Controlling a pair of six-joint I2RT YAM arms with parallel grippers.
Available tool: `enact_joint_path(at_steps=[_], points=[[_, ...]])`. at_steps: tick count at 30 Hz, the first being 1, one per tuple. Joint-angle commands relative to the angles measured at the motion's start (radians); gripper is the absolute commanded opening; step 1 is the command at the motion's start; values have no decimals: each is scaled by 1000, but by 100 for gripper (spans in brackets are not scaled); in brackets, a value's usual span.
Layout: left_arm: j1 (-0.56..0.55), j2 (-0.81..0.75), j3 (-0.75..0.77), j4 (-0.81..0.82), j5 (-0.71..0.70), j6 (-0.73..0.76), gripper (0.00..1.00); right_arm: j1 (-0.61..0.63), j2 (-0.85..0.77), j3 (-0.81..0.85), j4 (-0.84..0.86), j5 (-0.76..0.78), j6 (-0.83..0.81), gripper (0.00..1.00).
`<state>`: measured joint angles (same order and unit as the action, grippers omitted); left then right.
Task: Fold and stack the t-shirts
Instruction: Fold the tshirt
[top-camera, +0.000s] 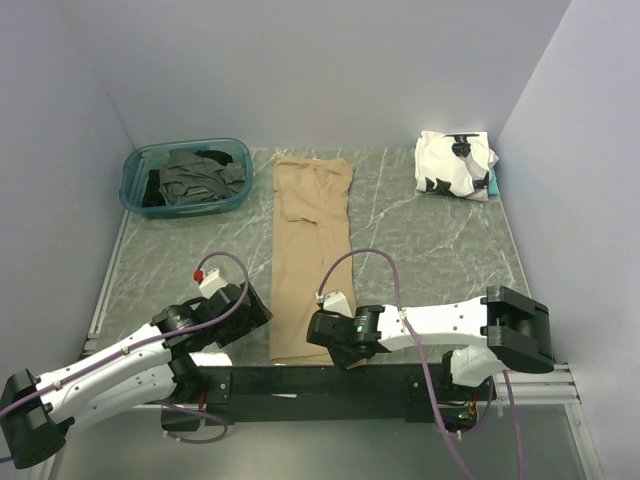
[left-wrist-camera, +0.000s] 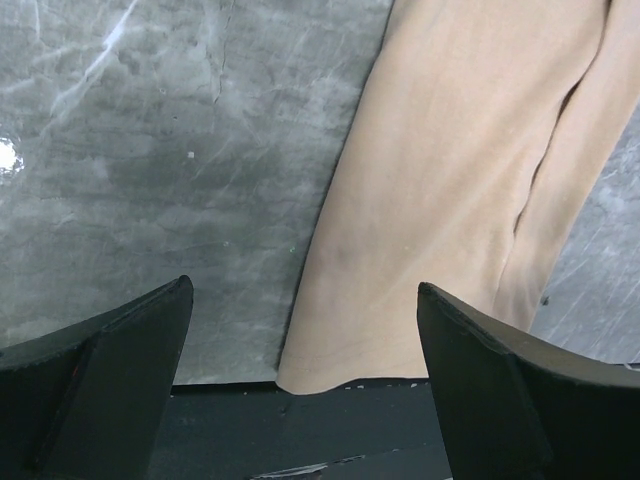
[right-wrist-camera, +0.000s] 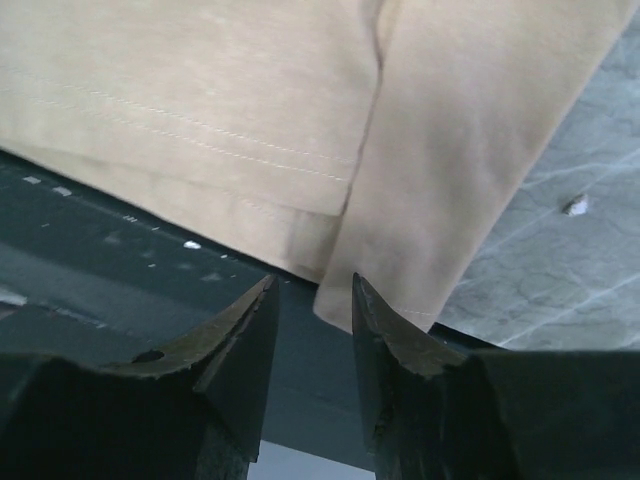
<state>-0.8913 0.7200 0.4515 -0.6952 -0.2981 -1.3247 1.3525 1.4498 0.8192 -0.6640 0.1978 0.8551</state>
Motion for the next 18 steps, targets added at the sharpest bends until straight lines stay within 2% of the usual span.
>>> enact_joint_path(at_steps=[1, 5, 8, 9, 11, 12, 14, 18], points=[[3, 10, -8, 33, 19, -4, 100, 5, 14, 29, -34, 51, 42, 42], [5, 25, -2, 29, 14, -5, 99, 4, 35, 5, -28, 35, 45, 41], [5, 33, 1, 33, 16, -5, 100, 4, 46, -5, -8, 23, 44, 36], [5, 36, 1, 34, 17, -5, 99, 4, 44, -3, -8, 22, 45, 31], [5, 41, 1, 36, 16, -4, 99, 4, 41, 1, -20, 28, 47, 28], [5, 42, 4, 36, 14, -5, 99, 4, 37, 1, -23, 31, 45, 21], [3, 50, 7, 37, 11, -4, 99, 4, 21, -2, -32, 34, 44, 17], [5, 65, 12, 42, 8, 2, 99, 4, -2, -3, -51, 46, 48, 0]])
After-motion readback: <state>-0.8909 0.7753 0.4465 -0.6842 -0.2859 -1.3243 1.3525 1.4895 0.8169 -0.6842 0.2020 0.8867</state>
